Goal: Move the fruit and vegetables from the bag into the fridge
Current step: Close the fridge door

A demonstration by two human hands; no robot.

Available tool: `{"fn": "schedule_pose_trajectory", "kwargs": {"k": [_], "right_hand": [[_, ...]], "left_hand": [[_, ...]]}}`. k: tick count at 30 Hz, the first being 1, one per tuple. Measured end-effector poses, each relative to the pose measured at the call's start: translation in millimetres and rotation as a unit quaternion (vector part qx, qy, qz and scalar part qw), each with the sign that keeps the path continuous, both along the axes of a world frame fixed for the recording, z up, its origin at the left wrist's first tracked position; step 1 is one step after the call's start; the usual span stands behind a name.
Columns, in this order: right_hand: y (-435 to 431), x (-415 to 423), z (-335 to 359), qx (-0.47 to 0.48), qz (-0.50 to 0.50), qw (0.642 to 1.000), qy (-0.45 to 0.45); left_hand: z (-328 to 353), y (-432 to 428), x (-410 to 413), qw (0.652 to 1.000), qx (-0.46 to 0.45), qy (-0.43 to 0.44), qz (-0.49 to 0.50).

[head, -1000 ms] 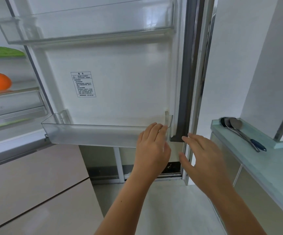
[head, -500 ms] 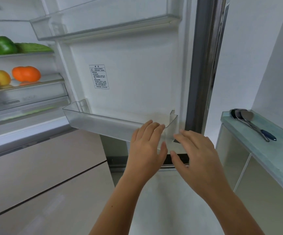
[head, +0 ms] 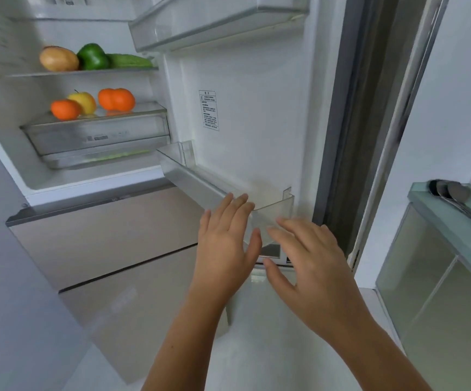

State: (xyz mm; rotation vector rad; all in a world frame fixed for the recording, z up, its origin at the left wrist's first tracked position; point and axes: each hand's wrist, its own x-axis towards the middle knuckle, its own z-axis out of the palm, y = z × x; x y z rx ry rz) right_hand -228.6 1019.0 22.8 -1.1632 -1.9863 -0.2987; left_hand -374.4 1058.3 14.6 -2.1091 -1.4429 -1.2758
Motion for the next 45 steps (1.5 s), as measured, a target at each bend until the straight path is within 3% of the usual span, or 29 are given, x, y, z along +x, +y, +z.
{"fn": "schedule_pose_trajectory", "kwargs": {"k": [11, 20, 26, 33, 45], "right_hand": [[-36, -56, 9, 0.015, 0.097, 0.995, -0.014], [-57, -96, 16, 0.033, 0.154, 0.987, -0.023], [-63, -116, 26, 0.041, 0.207, 0.977, 0.009], [-66, -125, 29, 0.041, 0.179, 0.981, 0.056], [-20, -204, 18, -0.006, 0.211, 0.977, -0.018]], "left_hand": [[-3, -47, -79, 0.991, -0.055, 0.004, 0.119], [-2, -87, -125, 0.962, -0.135, -0.022, 0.236], [-7, -129, -144, 0.957, -0.103, -0.014, 0.272], [-8, -170, -161, 0.955, -0.065, 0.008, 0.290], [-2, -179, -199, 0.957, 0.007, 0.008, 0.289]]}}
